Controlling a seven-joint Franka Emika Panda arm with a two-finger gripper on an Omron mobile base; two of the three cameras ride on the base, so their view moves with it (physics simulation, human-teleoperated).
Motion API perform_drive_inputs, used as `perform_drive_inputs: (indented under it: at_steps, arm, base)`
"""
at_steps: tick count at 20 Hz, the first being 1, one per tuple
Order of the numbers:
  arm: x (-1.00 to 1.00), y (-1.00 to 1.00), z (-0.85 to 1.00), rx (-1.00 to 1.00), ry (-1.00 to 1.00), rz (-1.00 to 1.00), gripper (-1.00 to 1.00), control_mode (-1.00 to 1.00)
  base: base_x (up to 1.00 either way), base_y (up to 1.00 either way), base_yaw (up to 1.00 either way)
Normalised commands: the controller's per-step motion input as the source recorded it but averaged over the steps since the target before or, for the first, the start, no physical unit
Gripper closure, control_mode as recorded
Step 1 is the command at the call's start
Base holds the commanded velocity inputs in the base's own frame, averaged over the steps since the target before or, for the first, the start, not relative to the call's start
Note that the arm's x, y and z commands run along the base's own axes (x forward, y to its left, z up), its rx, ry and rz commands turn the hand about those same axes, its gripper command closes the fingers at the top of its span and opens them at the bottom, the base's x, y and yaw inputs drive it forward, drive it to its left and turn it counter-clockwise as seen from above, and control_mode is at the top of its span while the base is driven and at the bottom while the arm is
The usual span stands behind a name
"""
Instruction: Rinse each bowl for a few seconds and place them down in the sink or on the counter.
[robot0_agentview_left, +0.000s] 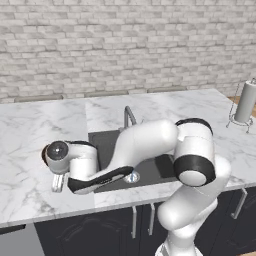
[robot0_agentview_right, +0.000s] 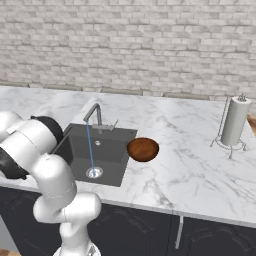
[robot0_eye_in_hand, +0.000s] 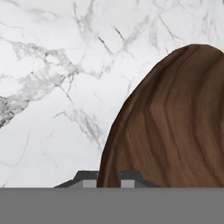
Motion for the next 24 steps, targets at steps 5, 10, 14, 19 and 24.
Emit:
perform_drive_inputs:
  at_steps: [5,10,14,19,24]
  arm:
    - [0.01,-0.18,0.14,-0.02,0.15,-0.01,1.00,-1.00]
    - [0.00,-0.34,0.20,-0.05,0.14,0.00,1.00,-1.00]
    - [-0.01,-0.32,0.23,-0.07,0.10,0.00,1.00,-1.00]
    - [-0.04,-0.32,0.17,-0.07,0.06,0.00,1.00,-1.00]
    - [-0.01,-0.30,0.08,-0.06,0.03,0.00,1.00,-1.00]
  base:
    - [0.00,0.00,0.00]
    - [0.00,0.00,0.00]
    - [0.00,0.00,0.00]
    - [0.00,0.00,0.00]
    - [0.00,0.00,0.00]
